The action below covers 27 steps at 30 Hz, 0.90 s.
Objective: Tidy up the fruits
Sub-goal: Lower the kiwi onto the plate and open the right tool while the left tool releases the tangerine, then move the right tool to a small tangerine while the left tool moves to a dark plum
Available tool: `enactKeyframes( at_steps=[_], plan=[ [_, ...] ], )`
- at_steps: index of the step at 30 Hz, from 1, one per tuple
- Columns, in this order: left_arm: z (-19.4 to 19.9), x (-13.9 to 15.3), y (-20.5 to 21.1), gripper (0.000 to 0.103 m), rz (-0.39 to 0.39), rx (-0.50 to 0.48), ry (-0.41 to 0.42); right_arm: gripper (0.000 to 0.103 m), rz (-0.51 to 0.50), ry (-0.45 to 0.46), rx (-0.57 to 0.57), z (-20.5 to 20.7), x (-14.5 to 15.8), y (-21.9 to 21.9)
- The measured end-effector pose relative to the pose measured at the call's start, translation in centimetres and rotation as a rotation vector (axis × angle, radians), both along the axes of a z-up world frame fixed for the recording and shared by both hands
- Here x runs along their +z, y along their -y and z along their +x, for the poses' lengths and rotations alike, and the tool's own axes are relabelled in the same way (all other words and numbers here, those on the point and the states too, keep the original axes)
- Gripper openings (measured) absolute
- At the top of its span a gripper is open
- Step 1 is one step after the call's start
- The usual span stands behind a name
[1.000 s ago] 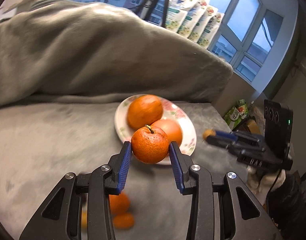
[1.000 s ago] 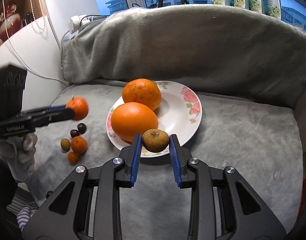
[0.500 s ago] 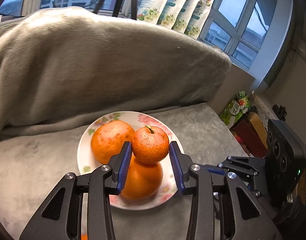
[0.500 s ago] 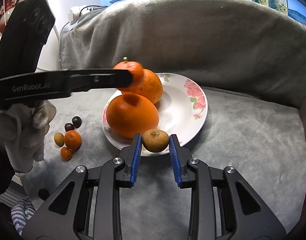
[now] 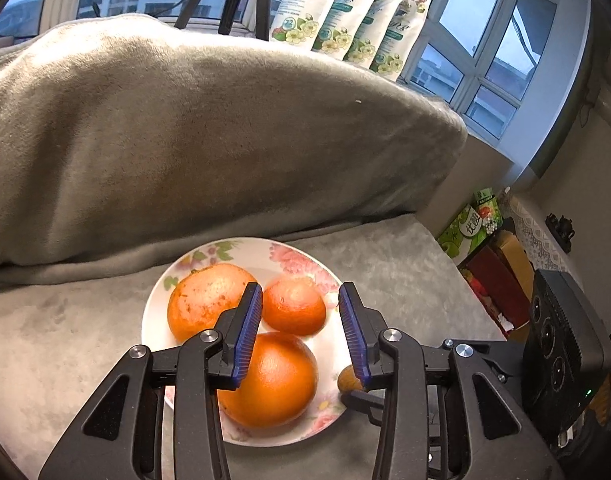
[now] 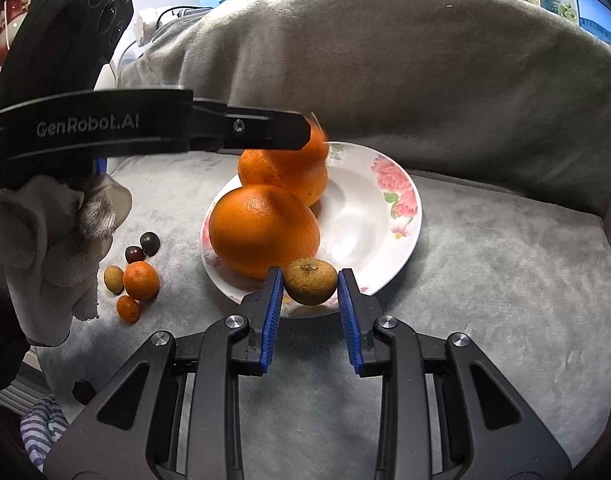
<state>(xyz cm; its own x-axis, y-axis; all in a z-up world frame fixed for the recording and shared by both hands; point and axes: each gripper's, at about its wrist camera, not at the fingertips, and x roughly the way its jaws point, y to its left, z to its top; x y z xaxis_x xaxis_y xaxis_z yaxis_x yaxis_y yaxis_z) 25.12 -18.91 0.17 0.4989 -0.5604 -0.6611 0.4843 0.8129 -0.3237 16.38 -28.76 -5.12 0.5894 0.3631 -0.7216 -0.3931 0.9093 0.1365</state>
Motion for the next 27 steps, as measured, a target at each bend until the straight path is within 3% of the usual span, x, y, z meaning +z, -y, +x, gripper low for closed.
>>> enactKeyframes(
  at_steps=[2,5,9,20,27],
  plan=[
    [0.1,0.2,-0.1,0.056,0.001,0.009,0.003,0.029,-0.002,0.006,-0.004,-0.1,0.0,0.0],
    [0.0,0.7,-0.4,0.056,-0.004,0.015,0.013,0.031,-0.003,0.008,-0.006,-0.1,0.1,-0.1],
    [-0.1,1.2,-1.1,0.062,-0.014,0.028,0.021,0.072,-0.009,0.033,-0.016,-0.4,0.5,-0.1],
    [-0.8,2.3,-3.0,0.066,-0.029,0.049,0.049,0.075,0.013,0.05,-0.025,-1.3,1.8,-0.2],
    [-2.4,3.1,-7.4,0.066,-0.037,0.096,0.081,0.076,0.03,0.051,-0.012,-2.0,2.8,-0.8]
  ],
)
